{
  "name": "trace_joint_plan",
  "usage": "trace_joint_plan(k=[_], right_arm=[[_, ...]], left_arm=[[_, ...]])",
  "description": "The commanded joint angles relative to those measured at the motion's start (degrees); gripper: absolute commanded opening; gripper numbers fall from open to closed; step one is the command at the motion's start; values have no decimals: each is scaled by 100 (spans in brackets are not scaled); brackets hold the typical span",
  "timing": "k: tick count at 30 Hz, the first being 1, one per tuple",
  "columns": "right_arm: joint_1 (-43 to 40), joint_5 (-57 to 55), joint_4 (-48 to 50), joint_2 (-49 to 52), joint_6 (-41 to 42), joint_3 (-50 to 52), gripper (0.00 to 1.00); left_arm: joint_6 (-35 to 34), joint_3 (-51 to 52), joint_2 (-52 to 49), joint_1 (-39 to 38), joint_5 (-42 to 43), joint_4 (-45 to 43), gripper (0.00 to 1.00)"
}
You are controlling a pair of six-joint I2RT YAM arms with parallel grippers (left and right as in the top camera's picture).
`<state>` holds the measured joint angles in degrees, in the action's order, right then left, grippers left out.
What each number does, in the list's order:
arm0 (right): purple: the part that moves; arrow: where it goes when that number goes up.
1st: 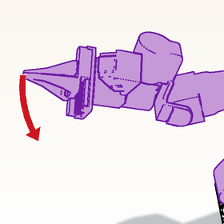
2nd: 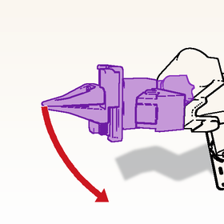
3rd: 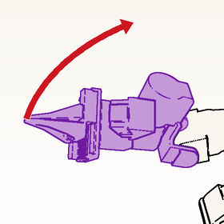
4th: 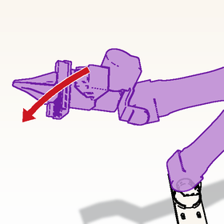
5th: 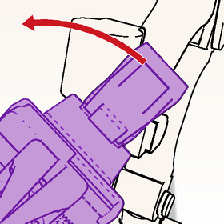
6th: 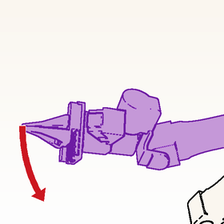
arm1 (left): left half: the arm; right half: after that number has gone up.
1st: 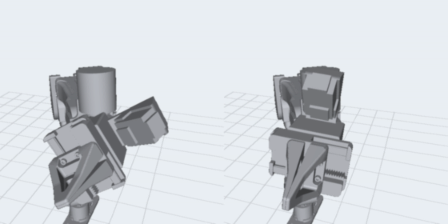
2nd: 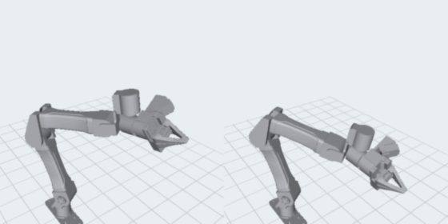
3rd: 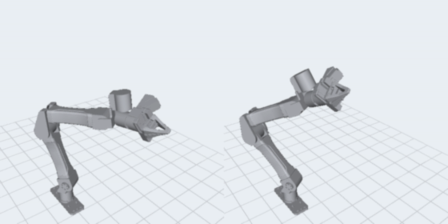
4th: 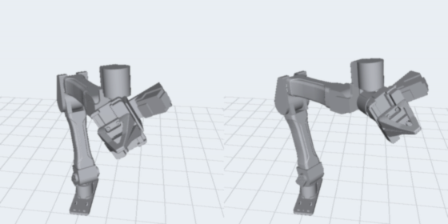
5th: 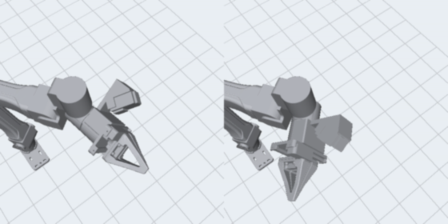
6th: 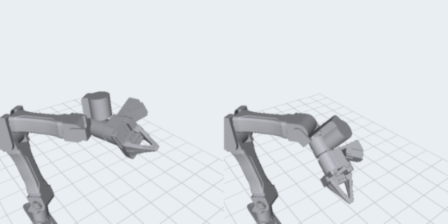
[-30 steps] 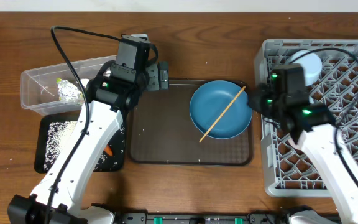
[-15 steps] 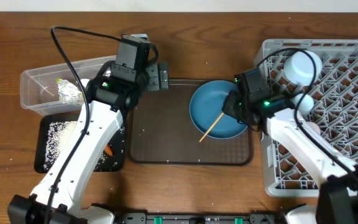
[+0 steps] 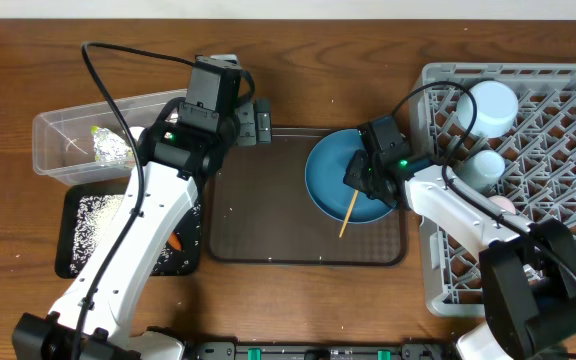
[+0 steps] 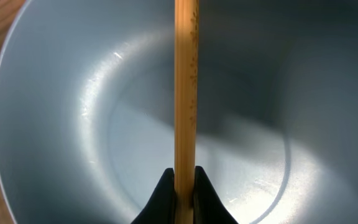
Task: Sort waste into correct bins and load items into the dishwasher rack
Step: 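Carry the second chopstick into the rack and release it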
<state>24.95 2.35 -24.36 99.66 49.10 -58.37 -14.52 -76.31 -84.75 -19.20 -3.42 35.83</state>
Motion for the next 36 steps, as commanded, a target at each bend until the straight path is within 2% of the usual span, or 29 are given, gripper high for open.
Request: trace_joint_plan(k=[1, 8, 12, 15, 20, 26, 31, 36], right_arm=[[7, -83, -9, -133, 13, 31, 1], [-79, -79, -33, -1029, -216, 28, 1], [-114, -85, -168, -1762, -951, 28, 1], [-256, -153, -439, -2358, -1832, 28, 1], [-586, -793, -1163, -3034, -3034, 28, 1], [-979, -1423, -1878, -3185, -4223, 31, 1], [-1355, -1716, -2269, -3021, -4277, 31, 1], [-1561, -1714, -2258, -2721, -4325, 31, 1]], left_arm=[[57, -26, -33, 15, -72, 15, 98], [57, -26, -33, 15, -72, 15, 98], [57, -26, -33, 15, -72, 15, 98], [57, -26, -33, 15, -72, 15, 98], [57, -26, -33, 15, -72, 15, 98], [57, -26, -33, 15, -72, 17, 98], [57, -26, -33, 15, -70, 15, 98], [57, -26, -33, 15, -70, 15, 98]])
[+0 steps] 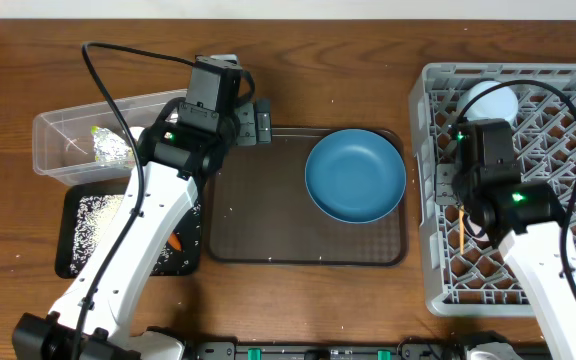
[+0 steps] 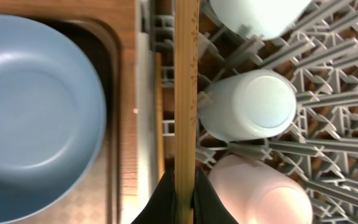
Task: Sort waste into correct bins and load items into the dishwasher rack
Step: 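Carry the second chopstick into the rack and release it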
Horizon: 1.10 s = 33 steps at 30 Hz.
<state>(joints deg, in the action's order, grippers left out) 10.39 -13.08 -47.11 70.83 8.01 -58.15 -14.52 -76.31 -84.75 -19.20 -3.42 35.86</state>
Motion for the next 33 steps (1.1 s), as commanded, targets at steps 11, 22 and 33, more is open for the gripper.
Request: trace_joint_plan(k=[11, 22, 33], right_arm=[[-107, -173, 173, 678, -295, 9, 1], [-114, -221, 278, 782, -295, 9, 64], [9, 358, 354, 476, -291, -33, 60]], left_arm=[[57, -26, -33, 15, -72, 15, 98], [57, -26, -33, 15, -72, 13, 98], [57, -26, -33, 15, -72, 13, 98]])
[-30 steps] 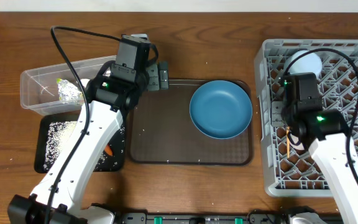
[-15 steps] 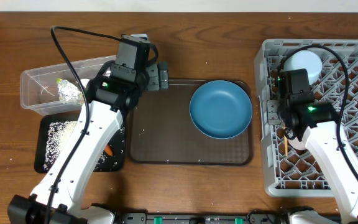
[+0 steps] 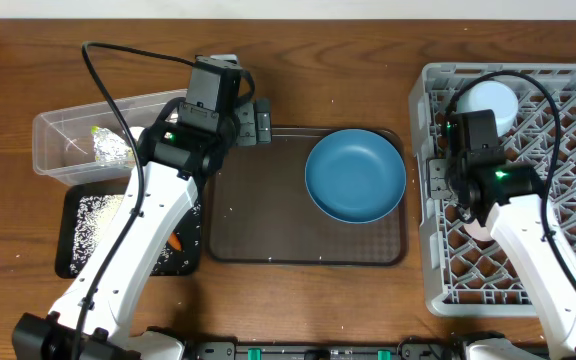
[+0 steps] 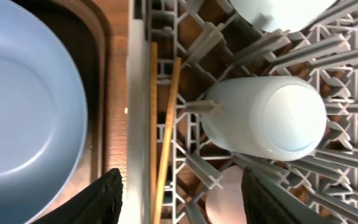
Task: Sort waste into correct bins and load items into the dishwasher rack
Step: 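Carry the second chopstick into the rack and release it, then move the right gripper to the blue plate and grasp its rim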
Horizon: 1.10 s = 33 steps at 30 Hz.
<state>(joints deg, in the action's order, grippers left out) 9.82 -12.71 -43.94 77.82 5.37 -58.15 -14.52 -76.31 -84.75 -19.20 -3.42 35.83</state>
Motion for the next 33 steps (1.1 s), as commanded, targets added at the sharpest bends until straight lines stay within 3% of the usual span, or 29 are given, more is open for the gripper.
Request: trace_joint_plan(k=[1, 10, 23, 33], right_arm=[[87, 485, 70, -275, -22, -55, 60], [450, 1991, 732, -713, 306, -127, 44], [1475, 2197, 839, -439, 400, -107, 48], [2039, 2194, 1121, 662, 378, -107, 50]], left_arm=[[57, -26, -33, 15, -70, 15, 98], [57, -26, -33, 15, -72, 15, 98], [57, -26, -33, 15, -72, 15, 98], [57, -26, -33, 15, -72, 15, 98]])
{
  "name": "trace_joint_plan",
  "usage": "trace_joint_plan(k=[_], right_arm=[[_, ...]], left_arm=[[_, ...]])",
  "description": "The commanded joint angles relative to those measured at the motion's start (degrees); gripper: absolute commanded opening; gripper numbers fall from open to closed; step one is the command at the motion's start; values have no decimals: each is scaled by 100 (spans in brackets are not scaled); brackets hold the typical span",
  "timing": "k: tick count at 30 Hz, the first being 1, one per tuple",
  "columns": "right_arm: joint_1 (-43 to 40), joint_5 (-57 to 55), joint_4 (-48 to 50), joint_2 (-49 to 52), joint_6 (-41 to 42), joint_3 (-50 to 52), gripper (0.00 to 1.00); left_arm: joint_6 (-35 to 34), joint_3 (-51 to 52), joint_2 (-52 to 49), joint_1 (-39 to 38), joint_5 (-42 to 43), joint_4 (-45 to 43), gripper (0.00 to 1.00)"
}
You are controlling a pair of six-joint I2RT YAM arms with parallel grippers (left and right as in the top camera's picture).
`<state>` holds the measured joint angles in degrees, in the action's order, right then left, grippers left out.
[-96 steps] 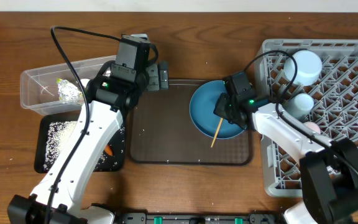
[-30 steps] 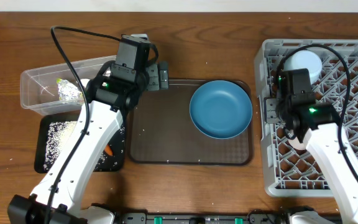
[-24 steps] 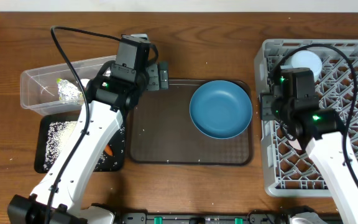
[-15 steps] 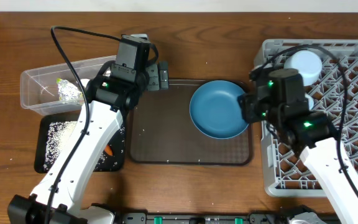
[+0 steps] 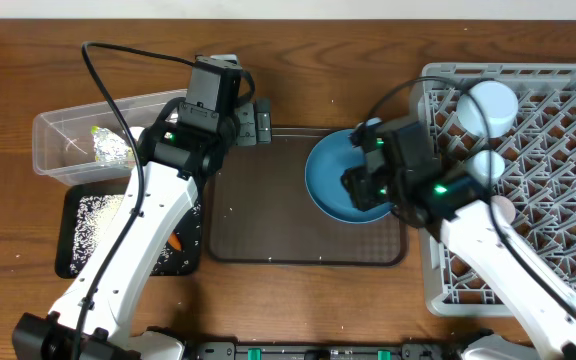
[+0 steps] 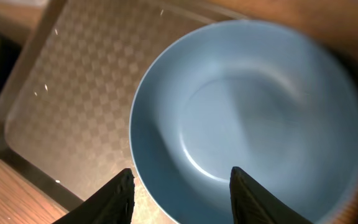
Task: Sort waste into correct bins and load items into the dishwasher rack
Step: 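Move the right gripper to the blue plate and grasp its rim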
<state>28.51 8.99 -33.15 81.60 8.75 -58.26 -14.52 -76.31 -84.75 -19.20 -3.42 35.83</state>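
Observation:
A blue bowl [image 5: 336, 172] [image 6: 247, 118] sits at the right end of the brown tray [image 5: 268, 210] [image 6: 73, 93]. My right gripper [image 5: 365, 186] [image 6: 185, 193] hangs open just over the bowl's near-left rim. One finger [image 6: 120, 194] is outside the rim above the tray, the other [image 6: 253, 194] above the bowl's inside. Nothing is held. The grey dishwasher rack [image 5: 548, 240] at the right holds two white cups [image 5: 492, 105] and a pink one [image 5: 505, 207]. My left gripper [image 5: 256, 121] rests by the tray's far left corner; its jaws are unclear from above.
A clear bin [image 5: 68, 130] with crumpled foil [image 5: 110, 147] stands far left. In front of it a black bin [image 5: 78, 255] holds white crumbs and an orange scrap [image 5: 174, 241]. The left arm stretches across both bins.
My right gripper was open over the rack's left edge, where two chopsticks lay. Now it is open over the blue bowl's rim on the tray. The left arm has not moved.
My right gripper was first shut on a chopstick inside the blue bowl. Then it held the chopstick above the rack's left edge. Then it was open with that chopstick lying in the rack beside another. Now it is back at the bowl, empty.

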Motion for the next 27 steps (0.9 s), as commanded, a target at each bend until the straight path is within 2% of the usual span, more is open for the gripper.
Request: trace_joint_plan(k=[1, 10, 16, 20, 22, 27], right_arm=[[210, 26, 79, 398, 42, -96, 50], [826, -2, 726, 1204, 39, -96, 51], [1080, -769, 837, 1681, 39, -96, 53], [1093, -815, 990, 1971, 44, -96, 52], [1093, -813, 1054, 2044, 85, -96, 48], [1093, -813, 1130, 2024, 175, -98, 13]], left_arm=[[57, -26, -33, 15, -70, 15, 98], [57, -26, -33, 15, -72, 15, 98], [57, -26, -33, 15, -72, 15, 98], [57, -26, -33, 15, -72, 15, 98], [57, -26, -33, 15, -70, 15, 98], [57, -26, -33, 15, -72, 15, 98]])
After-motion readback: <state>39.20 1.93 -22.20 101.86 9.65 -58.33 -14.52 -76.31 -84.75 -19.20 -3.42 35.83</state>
